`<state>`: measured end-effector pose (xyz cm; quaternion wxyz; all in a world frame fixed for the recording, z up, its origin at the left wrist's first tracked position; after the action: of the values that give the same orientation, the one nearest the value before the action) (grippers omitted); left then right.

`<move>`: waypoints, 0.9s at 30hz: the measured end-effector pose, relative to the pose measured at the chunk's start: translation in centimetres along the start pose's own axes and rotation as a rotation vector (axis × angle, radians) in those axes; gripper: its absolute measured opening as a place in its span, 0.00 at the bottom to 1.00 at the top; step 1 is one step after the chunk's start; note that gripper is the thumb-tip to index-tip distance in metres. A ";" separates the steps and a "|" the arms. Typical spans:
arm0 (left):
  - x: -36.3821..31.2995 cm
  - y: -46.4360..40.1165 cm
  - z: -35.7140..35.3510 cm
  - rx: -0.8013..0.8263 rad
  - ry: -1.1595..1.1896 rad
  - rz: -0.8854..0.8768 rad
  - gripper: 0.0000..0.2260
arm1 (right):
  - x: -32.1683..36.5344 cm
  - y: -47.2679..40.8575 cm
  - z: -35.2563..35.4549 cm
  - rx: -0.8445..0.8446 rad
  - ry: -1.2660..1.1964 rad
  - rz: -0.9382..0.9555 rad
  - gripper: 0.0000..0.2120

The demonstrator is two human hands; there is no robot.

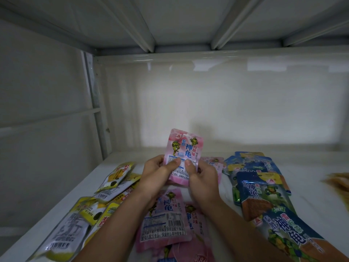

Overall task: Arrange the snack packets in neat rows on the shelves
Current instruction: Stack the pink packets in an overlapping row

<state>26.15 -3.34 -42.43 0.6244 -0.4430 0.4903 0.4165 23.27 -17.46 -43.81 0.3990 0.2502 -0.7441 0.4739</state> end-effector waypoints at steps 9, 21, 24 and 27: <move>0.8 -0.3 0.9 -0.098 -0.221 -0.044 0.10 | 0.0 -0.1 0.5 -0.030 -0.070 -0.052 0.07; 0.2 -0.5 1.8 -0.172 -0.153 -0.096 0.11 | -0.3 0.1 0.1 -0.014 0.014 -0.092 0.12; 0.0 -0.5 1.9 -0.173 -0.141 -0.110 0.13 | -0.3 0.1 0.2 -0.029 0.005 -0.063 0.19; 0.1 -0.4 1.9 -0.191 -0.182 -0.098 0.13 | 0.3 0.2 0.0 -0.024 0.033 -0.002 0.27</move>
<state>27.01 -1.56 -42.23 0.6409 -0.4843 0.3676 0.4685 22.96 -17.34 -43.64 0.4145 0.2382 -0.7429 0.4686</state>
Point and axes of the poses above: each hand's wrist, its own y-axis away from the middle knuckle, its own z-axis out of the back of the hand, x = y × z, the point moved 9 cm from there along -y, towards the middle knuckle, and after that the axes turned 15 degrees about -y, right-handed, at the moved point
